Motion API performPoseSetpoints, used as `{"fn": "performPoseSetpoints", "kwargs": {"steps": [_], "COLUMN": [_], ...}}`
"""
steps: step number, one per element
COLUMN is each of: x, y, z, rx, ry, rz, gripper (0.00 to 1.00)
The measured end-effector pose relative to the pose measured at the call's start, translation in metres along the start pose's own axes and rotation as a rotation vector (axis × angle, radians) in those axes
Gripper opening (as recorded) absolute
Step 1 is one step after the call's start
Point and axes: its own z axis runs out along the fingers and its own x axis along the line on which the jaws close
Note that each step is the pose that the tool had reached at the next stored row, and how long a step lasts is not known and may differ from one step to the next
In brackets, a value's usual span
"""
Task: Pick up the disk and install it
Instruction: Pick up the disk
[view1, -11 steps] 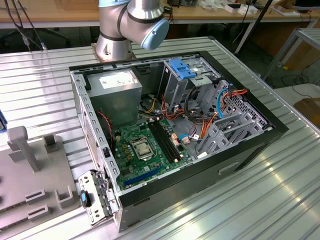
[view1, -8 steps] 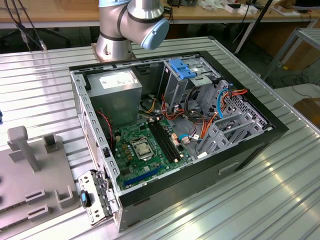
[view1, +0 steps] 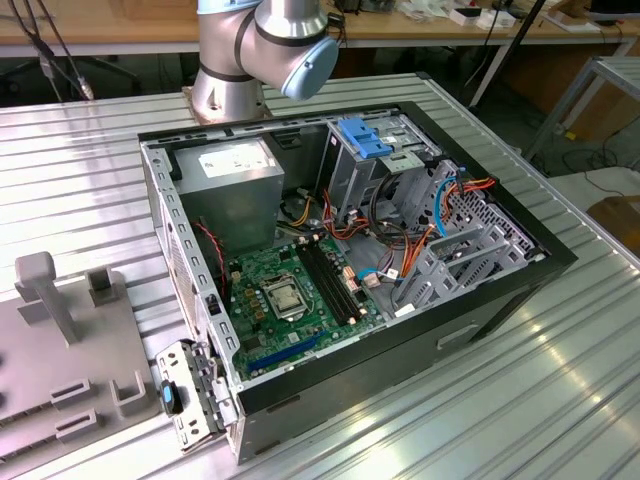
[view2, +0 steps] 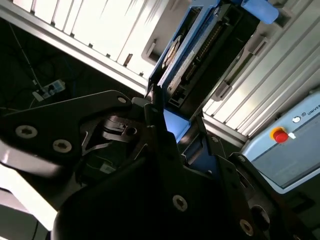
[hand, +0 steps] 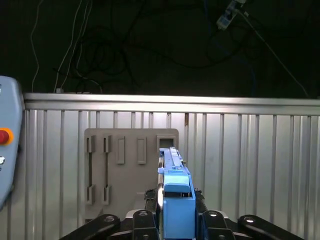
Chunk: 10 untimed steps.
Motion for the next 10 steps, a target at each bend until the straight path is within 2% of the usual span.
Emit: {"fn": "performPoseSetpoints", "kwargs": {"steps": [6, 7, 10], "x": [0.0001, 0.0002, 0.0002], "y": [-0.0004, -0.0004, -0.0005], "z": [-0.0215, -0.0277, -0.0365], "rx": [-0.0003, -0.0001, 0.0], "ry": [0.0001, 0.0, 0.0], "rz": [0.0, 0.0, 0.0], "gripper": [0.37, 0.37, 0.37]}}
